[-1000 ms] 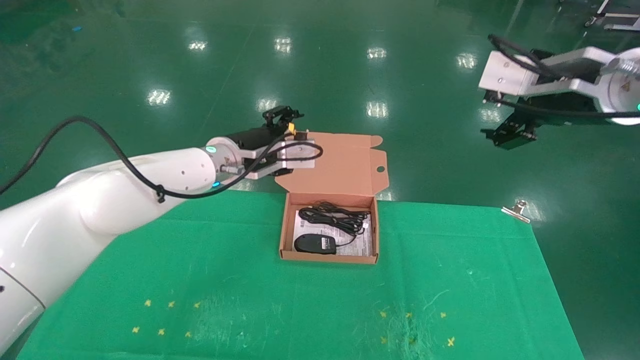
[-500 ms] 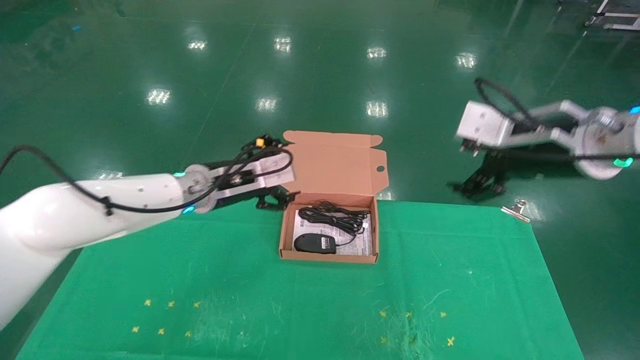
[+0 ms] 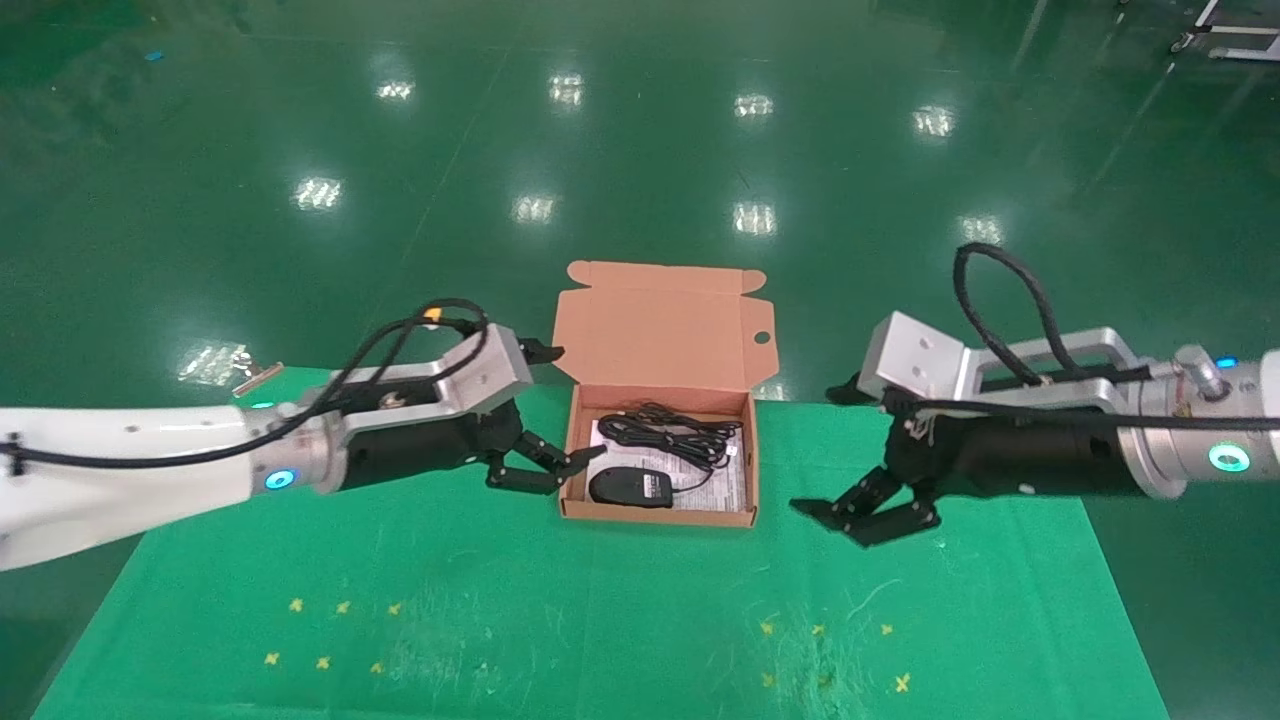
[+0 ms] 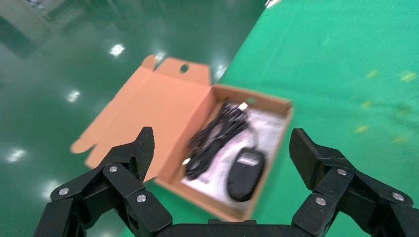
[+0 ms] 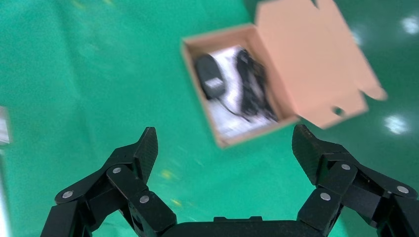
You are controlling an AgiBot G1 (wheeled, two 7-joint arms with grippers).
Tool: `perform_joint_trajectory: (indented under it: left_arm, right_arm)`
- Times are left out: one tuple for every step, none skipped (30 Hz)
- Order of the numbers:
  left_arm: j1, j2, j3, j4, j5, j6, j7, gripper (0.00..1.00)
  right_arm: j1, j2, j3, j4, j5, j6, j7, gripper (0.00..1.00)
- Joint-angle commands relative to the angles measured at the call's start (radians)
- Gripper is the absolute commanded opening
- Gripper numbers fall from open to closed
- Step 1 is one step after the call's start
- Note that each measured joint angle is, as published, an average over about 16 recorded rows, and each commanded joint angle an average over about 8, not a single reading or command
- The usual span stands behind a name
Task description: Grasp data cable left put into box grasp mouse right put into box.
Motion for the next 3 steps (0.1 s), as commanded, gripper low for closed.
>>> perform_joint_trajectory:
  left_arm:
    - [0.031,-0.039,-0.049,-0.032,-0.060,0.068,-0.019,1.00]
    - [0.035,-0.045,-0.056,-0.036,-0.069,0.078,-0.021,1.00]
    - [0.040,-0.050,-0.063,-0.041,-0.077,0.088,-0.024,1.00]
  right_arm:
    - [-0.059,0.009,0.064,0.001,0.075,-0.034,-0.038,1.00]
    - [-0.067,0.010,0.073,0.001,0.086,-0.039,-0.043,1.00]
    - [-0.076,0.011,0.082,0.001,0.097,-0.044,-0.049,1.00]
